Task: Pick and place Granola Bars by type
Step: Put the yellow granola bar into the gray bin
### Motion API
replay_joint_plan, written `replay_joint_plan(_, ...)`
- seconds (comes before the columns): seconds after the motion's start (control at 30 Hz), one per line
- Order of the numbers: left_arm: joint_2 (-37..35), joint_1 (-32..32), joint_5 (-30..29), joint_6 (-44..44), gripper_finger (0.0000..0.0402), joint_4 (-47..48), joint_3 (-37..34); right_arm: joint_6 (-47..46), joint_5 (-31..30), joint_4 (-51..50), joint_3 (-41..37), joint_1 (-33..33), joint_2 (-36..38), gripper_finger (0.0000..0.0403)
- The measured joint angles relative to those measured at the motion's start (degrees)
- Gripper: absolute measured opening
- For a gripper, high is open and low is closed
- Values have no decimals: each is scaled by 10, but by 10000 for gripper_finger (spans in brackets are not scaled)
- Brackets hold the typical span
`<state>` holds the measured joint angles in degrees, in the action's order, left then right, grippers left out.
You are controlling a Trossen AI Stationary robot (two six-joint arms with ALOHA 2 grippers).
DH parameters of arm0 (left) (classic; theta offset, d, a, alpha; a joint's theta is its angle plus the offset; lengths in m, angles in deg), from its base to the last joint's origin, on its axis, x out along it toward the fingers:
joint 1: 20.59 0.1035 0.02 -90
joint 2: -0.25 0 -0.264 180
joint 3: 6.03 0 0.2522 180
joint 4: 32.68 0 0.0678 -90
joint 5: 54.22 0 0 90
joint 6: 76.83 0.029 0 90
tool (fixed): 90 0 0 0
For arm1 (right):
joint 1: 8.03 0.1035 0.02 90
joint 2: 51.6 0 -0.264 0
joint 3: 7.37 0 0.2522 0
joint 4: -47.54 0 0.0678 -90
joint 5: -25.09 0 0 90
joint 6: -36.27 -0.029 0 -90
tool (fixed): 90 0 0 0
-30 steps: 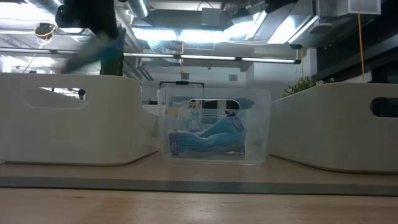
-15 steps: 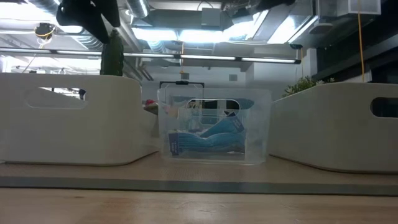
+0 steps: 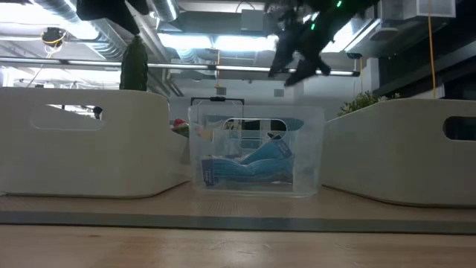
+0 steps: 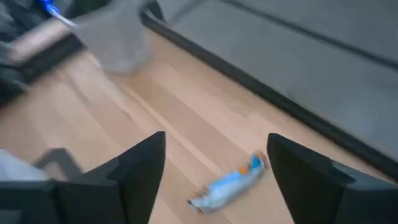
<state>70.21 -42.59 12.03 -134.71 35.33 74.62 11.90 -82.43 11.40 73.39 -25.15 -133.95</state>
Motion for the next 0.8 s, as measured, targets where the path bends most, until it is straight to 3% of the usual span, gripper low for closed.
replay_joint_plan(0.17, -18, 0, -19, 20, 185, 0, 0, -26, 32, -3, -1, -39, -72, 341)
replay_joint_plan(0.37, -35, 5, -22, 36, 186, 3, 0, -135, 57, -36, -1, -71, -158, 395)
replay_joint_plan(0.8, -41, 12, -39, 46, 185, 1, 0, -220, 100, 20, -1, -78, -272, 378)
